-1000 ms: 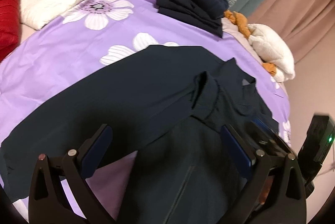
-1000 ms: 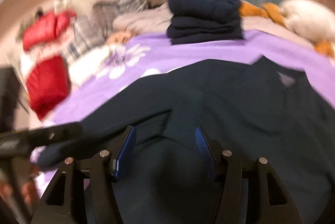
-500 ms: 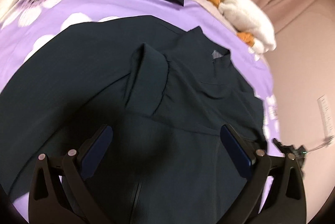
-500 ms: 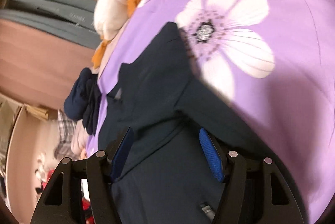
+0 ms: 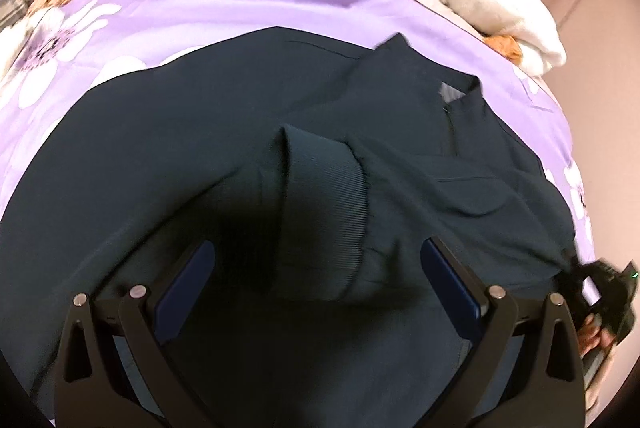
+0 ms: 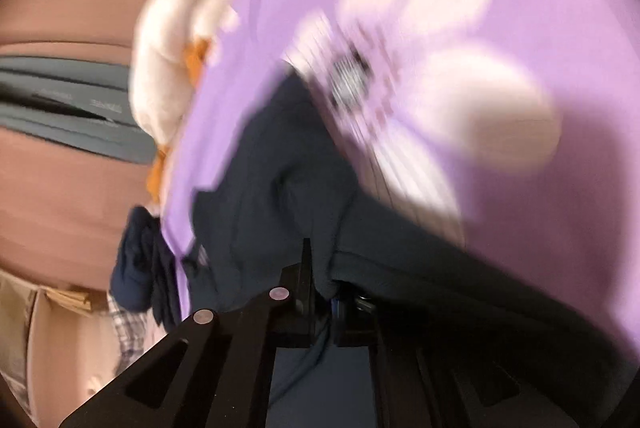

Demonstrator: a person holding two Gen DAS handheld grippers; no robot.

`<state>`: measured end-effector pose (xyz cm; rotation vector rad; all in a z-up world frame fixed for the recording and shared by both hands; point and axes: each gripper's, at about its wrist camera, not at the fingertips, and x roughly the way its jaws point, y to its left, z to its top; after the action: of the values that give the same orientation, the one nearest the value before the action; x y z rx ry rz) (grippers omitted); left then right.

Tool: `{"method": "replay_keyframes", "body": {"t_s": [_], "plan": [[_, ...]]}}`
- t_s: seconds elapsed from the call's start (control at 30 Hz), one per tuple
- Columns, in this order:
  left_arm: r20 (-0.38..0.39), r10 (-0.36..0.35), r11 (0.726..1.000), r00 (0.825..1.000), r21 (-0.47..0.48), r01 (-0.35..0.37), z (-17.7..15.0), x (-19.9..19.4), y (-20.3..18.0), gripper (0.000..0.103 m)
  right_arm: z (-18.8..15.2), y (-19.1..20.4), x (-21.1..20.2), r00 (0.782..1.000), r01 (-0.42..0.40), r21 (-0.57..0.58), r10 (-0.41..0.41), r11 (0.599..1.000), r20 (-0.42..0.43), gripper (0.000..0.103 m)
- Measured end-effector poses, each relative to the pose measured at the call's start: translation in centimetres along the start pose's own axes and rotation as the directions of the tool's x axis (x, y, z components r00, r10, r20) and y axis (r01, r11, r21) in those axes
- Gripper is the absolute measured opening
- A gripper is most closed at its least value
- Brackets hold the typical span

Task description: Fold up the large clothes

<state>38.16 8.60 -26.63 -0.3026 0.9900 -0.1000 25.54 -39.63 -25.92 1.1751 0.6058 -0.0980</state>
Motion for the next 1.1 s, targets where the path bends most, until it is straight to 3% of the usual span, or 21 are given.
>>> {"method": "replay_keyframes", "body": {"t_s": [0.07,0.2,0.27,0.33,0.37,0.43,0.47,0.5,0.6,0.67,0.73,0.8,0.83,0.9,0.97,1.03,1.07,1.1], "plan": [[-0.006,-0.021,1.000,1.000,0.022,0.022,-0.2,0.3,-1.1,0.103,1.0,-0.9,-0.4,0.999,-0.038,0.060,0.040,0.997,-0.021,0.006],[-0.048,-0.024,0.999,0.999,0.026,0.025,-0.8,2.0,-2.2,0.103,1.3,-4.3,1.2,0.998,0.011,0.198,0.001,0.980,-0.064,0.005],[-0.067,0.004,1.000,0.998,0.025,-0.003,-1.0,2.7,-1.9,0.103,1.2,-5.1,2.4,0.996,0.018,0.229,0.003,0.973,-0.088,0.000],[-0.078,0.011,1.000,0.997,0.007,-0.010,-1.2,2.7,-0.8,0.103,1.6,-4.9,2.4,0.991,0.006,0.224,0.023,0.975,-0.129,0.000],[-0.077,0.009,1.000,0.997,0.006,-0.009,-1.3,2.5,-0.3,0.103,2.0,-4.5,1.9,0.985,0.008,0.211,0.029,0.977,-0.173,0.005],[-0.076,0.013,1.000,0.997,0.017,-0.012,-1.3,1.9,1.0,0.103,2.5,-3.6,-0.1,0.980,0.004,0.169,0.030,0.986,-0.195,0.026],[-0.078,0.004,1.000,0.997,0.026,-0.002,-1.3,1.5,1.5,0.103,2.9,-2.8,-1.8,0.984,-0.002,0.117,0.023,0.993,-0.179,0.044],[-0.077,-0.003,0.999,0.997,0.033,0.006,-1.3,1.1,1.7,0.103,3.3,-2.0,-3.4,0.989,-0.013,0.060,0.021,0.998,-0.149,0.053],[-0.076,-0.017,0.998,0.997,0.060,0.021,-1.1,0.6,1.7,0.103,4.2,1.3,-5.5,0.999,0.021,-0.168,-0.028,0.986,-0.044,0.058],[-0.067,-0.001,0.996,0.998,0.085,0.007,-1.1,0.7,1.1,0.103,4.7,3.8,-3.7,0.995,0.074,-0.330,-0.094,0.941,-0.045,0.064],[-0.068,-0.004,0.996,0.998,0.089,0.010,-1.0,1.3,0.6,0.103,5.3,5.4,-1.0,0.986,0.122,-0.420,-0.158,0.899,-0.052,0.064],[-0.082,-0.021,0.996,0.996,0.086,0.029,-1.0,2.0,0.3,0.103,6.5,6.6,2.5,0.974,0.194,-0.487,-0.225,0.851,-0.006,0.064],[-0.088,-0.027,0.995,0.996,0.095,0.036,-1.0,2.2,0.1,0.103,6.9,6.4,3.5,0.970,0.204,-0.493,-0.242,0.846,-0.013,0.064],[-0.087,-0.027,0.991,0.996,0.125,0.038,-0.8,2.5,-0.6,0.103,7.9,5.2,6.4,0.960,0.191,-0.457,-0.262,0.869,-0.097,0.064],[-0.088,-0.036,0.989,0.995,0.140,0.049,-0.4,2.9,-1.0,0.103,8.2,4.9,7.7,0.966,0.140,-0.433,-0.218,0.891,-0.136,0.062],[-0.092,-0.047,0.988,0.995,0.142,0.060,-0.1,3.5,-1.4,0.103,7.7,5.4,8.5,0.964,0.127,-0.482,-0.222,0.867,-0.145,0.038],[-0.088,-0.041,0.987,0.995,0.150,0.053,0.0,3.8,-1.6,0.102,7.4,5.7,8.7,0.960,0.149,-0.522,-0.250,0.840,-0.128,0.006],[-0.080,-0.035,0.986,0.996,0.158,0.047,0.0,3.9,-1.8,0.102,7.1,6.3,8.3,0.964,0.170,-0.564,-0.255,0.808,-0.074,0.006]]}}
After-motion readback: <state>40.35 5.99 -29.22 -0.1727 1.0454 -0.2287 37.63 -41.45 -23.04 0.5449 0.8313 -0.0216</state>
